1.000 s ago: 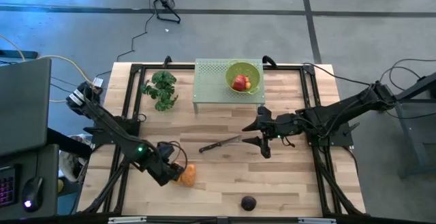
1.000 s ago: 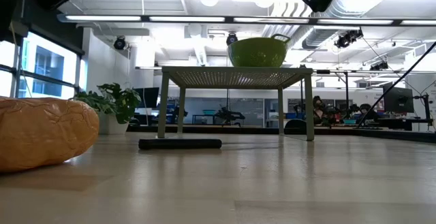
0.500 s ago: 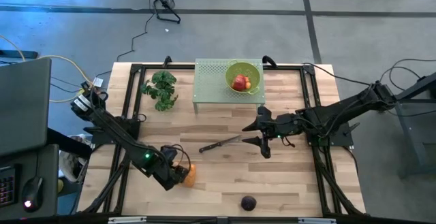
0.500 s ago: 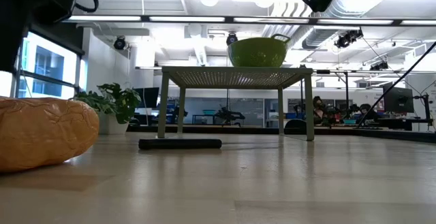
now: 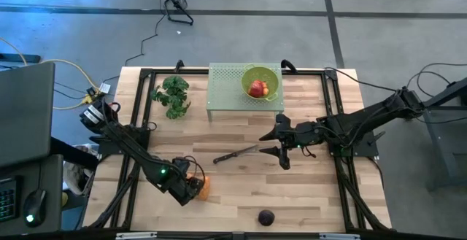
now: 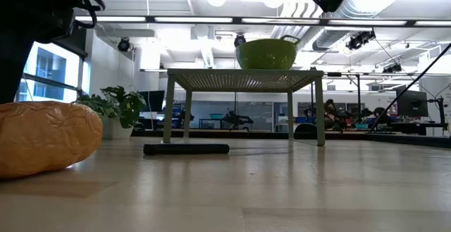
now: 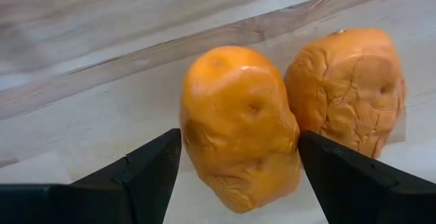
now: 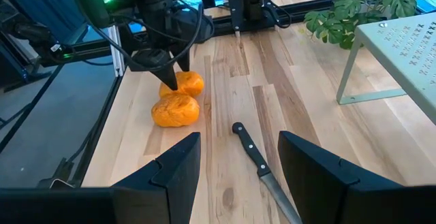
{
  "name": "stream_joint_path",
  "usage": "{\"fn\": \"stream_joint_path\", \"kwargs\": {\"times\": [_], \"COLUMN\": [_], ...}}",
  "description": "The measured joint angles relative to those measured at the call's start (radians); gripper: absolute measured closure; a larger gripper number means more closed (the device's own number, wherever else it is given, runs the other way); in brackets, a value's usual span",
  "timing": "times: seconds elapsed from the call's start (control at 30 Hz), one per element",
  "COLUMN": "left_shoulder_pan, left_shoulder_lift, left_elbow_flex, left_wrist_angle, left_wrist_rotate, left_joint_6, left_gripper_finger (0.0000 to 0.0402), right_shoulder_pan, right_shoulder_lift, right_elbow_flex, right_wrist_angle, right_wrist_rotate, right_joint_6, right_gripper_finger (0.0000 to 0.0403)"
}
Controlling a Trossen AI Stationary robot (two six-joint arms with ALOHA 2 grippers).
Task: Pick & Place Fruit
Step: Put the yellow mango into the green strainer bowl on the shelf
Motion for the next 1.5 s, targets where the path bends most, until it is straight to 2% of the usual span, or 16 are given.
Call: {"fn": "stream_joint_path", "kwargs": {"times": [0.33,0.87,1.2,1.5], "left_shoulder_pan": [0.0,0.0,0.0,0.0], "left_shoulder_lift": [0.048,0.051,0.109,0.119], "left_elbow_flex": [0.003,0.001,0.002,0.002], "left_wrist_angle": [-0.002,-0.004,0.026,0.027], "left_wrist_rotate": [0.072,0.084,0.136,0.134], "left_joint_6": [0.027,0.079,0.079,0.115], "left_gripper_finger": [0.0112,0.0114,0.0123,0.0124], "right_shoulder_pan": [0.0,0.0,0.0,0.0], "right_shoulder_lift": [0.0,0.0,0.0,0.0], "right_elbow_flex": [0.0,0.0,0.0,0.0], "right_wrist_angle": [0.0,0.0,0.0,-0.001], "right_wrist_rotate": [0.0,0.0,0.0,0.0], "right_joint_6": [0.0,0.011,0.011,0.011], "right_gripper_finger": [0.0213,0.0213,0.0213,0.0213]}}
